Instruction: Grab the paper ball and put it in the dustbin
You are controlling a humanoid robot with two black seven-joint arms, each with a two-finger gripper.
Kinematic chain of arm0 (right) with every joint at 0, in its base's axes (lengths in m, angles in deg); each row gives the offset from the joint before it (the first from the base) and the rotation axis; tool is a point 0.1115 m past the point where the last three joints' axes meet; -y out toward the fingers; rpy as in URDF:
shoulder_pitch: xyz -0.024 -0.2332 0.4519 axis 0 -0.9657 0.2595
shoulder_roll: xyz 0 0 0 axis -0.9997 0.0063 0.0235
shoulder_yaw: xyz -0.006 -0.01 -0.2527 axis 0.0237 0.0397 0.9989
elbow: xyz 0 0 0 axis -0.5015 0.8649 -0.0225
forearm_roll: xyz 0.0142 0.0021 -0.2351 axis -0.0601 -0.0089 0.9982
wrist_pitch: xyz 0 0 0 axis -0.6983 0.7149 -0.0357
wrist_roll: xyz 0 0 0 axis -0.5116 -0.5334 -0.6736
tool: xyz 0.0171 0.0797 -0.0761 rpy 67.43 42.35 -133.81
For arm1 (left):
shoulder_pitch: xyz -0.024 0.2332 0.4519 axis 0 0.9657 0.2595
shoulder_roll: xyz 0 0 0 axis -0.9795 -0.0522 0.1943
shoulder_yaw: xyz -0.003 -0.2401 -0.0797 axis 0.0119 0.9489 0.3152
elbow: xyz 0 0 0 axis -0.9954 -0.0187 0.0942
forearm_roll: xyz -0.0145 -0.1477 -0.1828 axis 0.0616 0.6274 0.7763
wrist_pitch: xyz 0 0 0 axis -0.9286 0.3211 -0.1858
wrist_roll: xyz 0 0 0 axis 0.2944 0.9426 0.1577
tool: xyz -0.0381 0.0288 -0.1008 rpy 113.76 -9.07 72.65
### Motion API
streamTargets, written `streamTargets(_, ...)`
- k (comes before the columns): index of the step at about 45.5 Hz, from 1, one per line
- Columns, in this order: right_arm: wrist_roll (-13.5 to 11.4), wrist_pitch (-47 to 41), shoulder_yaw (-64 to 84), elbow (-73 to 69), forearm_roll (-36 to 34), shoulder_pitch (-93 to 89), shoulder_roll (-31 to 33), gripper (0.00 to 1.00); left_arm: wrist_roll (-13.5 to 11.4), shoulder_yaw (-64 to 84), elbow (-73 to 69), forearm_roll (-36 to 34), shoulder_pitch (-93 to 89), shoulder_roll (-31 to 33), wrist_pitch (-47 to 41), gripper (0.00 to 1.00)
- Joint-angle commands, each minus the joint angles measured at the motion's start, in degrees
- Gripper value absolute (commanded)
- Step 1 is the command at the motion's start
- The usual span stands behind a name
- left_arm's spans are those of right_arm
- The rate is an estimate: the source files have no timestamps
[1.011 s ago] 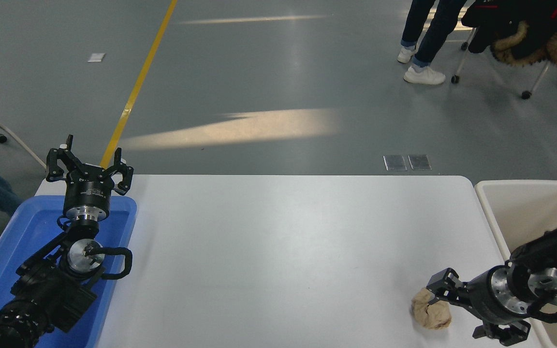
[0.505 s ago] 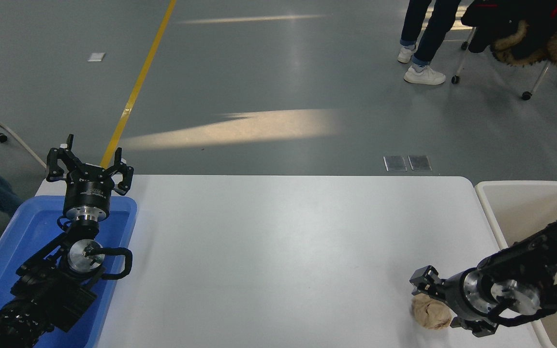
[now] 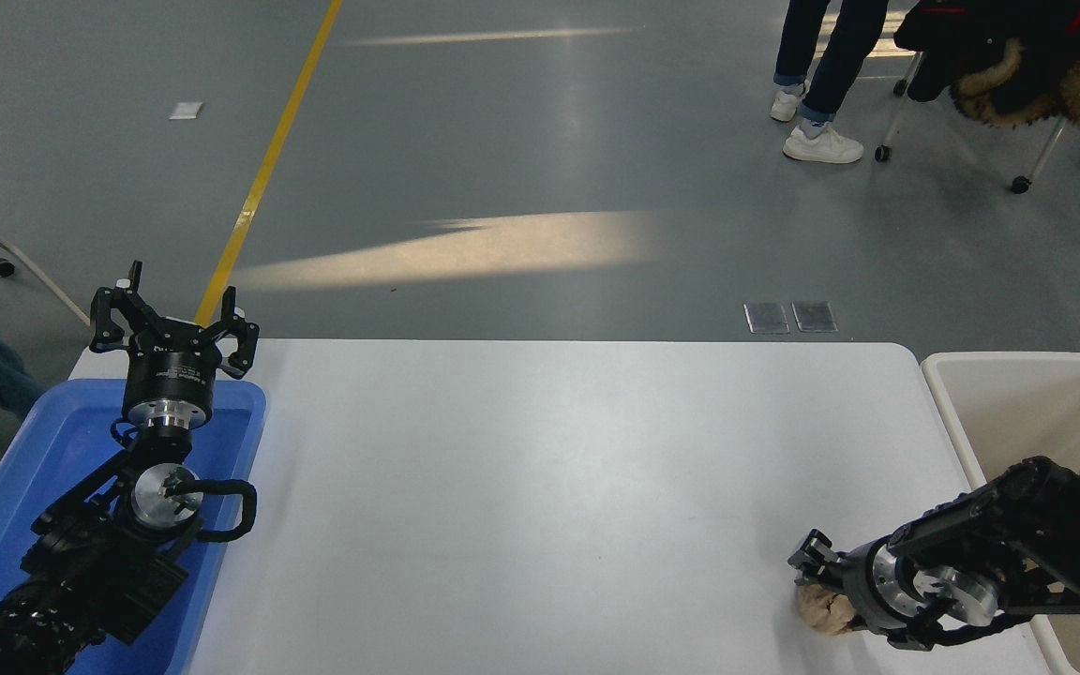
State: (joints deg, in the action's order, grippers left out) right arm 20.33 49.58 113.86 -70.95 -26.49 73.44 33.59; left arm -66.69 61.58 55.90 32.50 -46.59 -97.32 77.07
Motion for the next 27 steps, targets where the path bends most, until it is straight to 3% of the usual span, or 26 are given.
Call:
streamTargets(1, -0.2, 0.4, 0.0, -0.3, 0.4, 1.2, 0.4, 0.00, 0.0, 0.0, 0.0, 0.0, 0.0, 0.0, -0.1, 0.99)
streamTargets(13, -0.2, -3.1, 2.8, -17.2, 4.0, 20.3, 12.7, 0.00, 0.0, 0.0, 0.0, 0.0, 0.0, 0.0, 0.0, 0.99)
streamTargets(21, -0.2, -15.8, 13.7, -23.5, 4.2, 43.3, 15.9, 0.00, 0.0, 0.0, 0.0, 0.0, 0.0, 0.0, 0.0, 0.99)
streamTargets(27, -0.2, -30.2, 21.4, -23.5, 4.1, 59.6, 15.6, 0.00, 0.0, -0.1, 0.0, 0.0, 0.0, 0.0, 0.0, 0.99)
